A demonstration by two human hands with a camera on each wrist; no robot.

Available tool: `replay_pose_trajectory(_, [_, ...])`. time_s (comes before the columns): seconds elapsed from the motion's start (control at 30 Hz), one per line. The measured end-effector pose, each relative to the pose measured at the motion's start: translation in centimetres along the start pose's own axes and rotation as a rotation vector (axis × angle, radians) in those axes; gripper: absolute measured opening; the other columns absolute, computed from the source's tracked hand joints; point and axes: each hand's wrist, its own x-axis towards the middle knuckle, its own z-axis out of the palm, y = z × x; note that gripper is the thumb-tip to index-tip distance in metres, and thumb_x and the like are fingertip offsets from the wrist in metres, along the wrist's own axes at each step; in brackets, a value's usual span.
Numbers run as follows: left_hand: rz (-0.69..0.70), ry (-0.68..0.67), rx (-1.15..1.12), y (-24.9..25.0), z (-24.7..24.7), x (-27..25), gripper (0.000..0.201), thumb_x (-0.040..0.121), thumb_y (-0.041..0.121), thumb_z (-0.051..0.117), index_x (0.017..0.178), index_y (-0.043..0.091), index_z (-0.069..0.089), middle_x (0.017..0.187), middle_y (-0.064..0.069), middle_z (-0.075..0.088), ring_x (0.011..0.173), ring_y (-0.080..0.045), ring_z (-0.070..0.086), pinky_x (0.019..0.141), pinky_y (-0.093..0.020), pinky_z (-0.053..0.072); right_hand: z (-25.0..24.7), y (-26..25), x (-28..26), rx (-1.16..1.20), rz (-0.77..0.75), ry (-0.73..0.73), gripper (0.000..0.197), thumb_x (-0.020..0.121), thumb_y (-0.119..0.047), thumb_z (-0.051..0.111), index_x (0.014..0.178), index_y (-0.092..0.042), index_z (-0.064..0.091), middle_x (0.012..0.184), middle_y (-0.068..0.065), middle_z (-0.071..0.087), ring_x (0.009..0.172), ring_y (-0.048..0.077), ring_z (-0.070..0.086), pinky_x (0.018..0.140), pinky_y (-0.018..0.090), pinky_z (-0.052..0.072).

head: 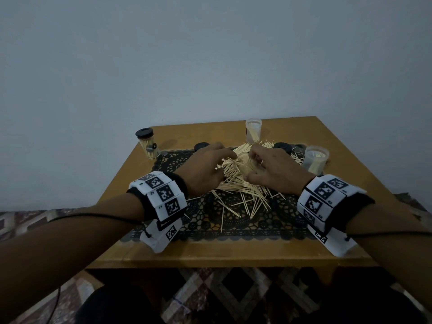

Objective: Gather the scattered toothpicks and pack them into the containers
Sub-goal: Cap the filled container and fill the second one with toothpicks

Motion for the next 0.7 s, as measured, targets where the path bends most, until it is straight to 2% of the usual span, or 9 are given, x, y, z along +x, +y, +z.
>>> replay_pose_trajectory(0.1, [0.008, 0.03, -0.008, 0.2, -0.3, 0.3, 0.034, 0.087, 0.003, 0.058, 0.119, 0.012, 0.062, 0.11, -0.004, 0.06, 0.092, -0.018, 0.057, 0.082, -0.031, 0.048, 0.0, 0.1, 0.1, 0.003, -0.019, 0.011, 0.037, 0.078, -0.033, 0.077, 0.096, -0.015, 0.051, 0.084, -0.003, 0.058, 0.07, 0.012, 0.052, 0.059, 0.021, 0.037])
replay_pose_trajectory(0.17, [0.019, 0.043, -0.018, 0.3, -0.3, 0.3, 0.03, 0.088, 0.004, 0.059, 0.116, 0.013, 0.065, 0.107, -0.003, 0.062, 0.09, -0.017, 0.058, 0.08, -0.029, 0.047, 0.0, 0.1, 0.1, 0.0, -0.029, 0.014, 0.037, 0.078, -0.033, 0.078, 0.096, -0.015, 0.051, 0.082, -0.004, 0.058, 0.068, 0.01, 0.051, 0.057, 0.019, 0.035])
replay_pose_trajectory(0.23, [0.024, 0.076, -0.035, 0.4, -0.1, 0.3, 0.028, 0.088, 0.005, 0.06, 0.114, 0.012, 0.065, 0.105, -0.002, 0.063, 0.087, -0.015, 0.057, 0.077, -0.025, 0.046, 0.0, 0.1, 0.1, -0.004, -0.03, 0.008, 0.039, 0.077, -0.034, 0.078, 0.098, -0.013, 0.053, 0.086, -0.001, 0.061, 0.074, 0.015, 0.056, 0.061, 0.023, 0.041])
replay_pose_trajectory(0.33, [0.059, 0.14, -0.051, 0.5, 0.0, 0.3, 0.022, 0.087, 0.002, 0.062, 0.108, 0.008, 0.065, 0.098, -0.002, 0.065, 0.08, -0.01, 0.055, 0.07, -0.006, 0.038, 0.1, 0.1, 0.1, -0.009, -0.022, 0.003, 0.043, 0.077, -0.035, 0.078, 0.105, -0.012, 0.056, 0.095, 0.003, 0.066, 0.083, 0.019, 0.061, 0.071, 0.03, 0.048])
replay_pose_trajectory(0.43, [0.057, 0.129, -0.032, 0.8, -0.1, 0.5, 0.018, 0.087, 0.003, 0.063, 0.103, 0.009, 0.068, 0.095, 0.0, 0.067, 0.077, -0.005, 0.053, 0.068, 0.001, 0.036, 0.1, 0.1, 0.0, -0.004, -0.02, 0.004, 0.045, 0.076, -0.037, 0.079, 0.107, -0.012, 0.057, 0.097, 0.005, 0.068, 0.085, 0.02, 0.063, 0.077, 0.036, 0.053])
replay_pose_trajectory(0.5, [0.054, 0.123, -0.012, 0.8, -0.2, 0.7, 0.016, 0.088, 0.004, 0.063, 0.101, 0.012, 0.069, 0.093, 0.002, 0.068, 0.075, -0.003, 0.051, 0.067, 0.001, 0.035, 0.1, 0.1, 0.0, 0.002, -0.024, 0.005, 0.046, 0.075, -0.037, 0.08, 0.108, -0.012, 0.058, 0.098, 0.005, 0.068, 0.086, 0.02, 0.064, 0.078, 0.037, 0.053])
replay_pose_trajectory(0.6, [0.08, 0.082, 0.028, 0.9, -0.3, 1.0, 0.015, 0.088, 0.008, 0.064, 0.1, 0.013, 0.071, 0.092, 0.003, 0.068, 0.072, -0.003, 0.048, 0.064, -0.003, 0.033, 0.1, 0.0, 0.0, 0.01, -0.027, 0.004, 0.046, 0.075, -0.036, 0.08, 0.108, -0.013, 0.059, 0.095, 0.002, 0.067, 0.085, 0.018, 0.063, 0.075, 0.03, 0.051])
replay_pose_trajectory(0.7, [0.127, 0.034, 0.057, 1.2, -0.2, 1.1, 0.014, 0.086, 0.013, 0.067, 0.098, 0.013, 0.075, 0.088, 0.0, 0.065, 0.072, -0.006, 0.049, 0.065, -0.019, 0.038, 0.1, -0.1, -0.1, 0.013, -0.027, -0.007, 0.044, 0.075, -0.035, 0.081, 0.106, -0.013, 0.059, 0.09, -0.001, 0.063, 0.083, 0.018, 0.062, 0.071, 0.028, 0.048])
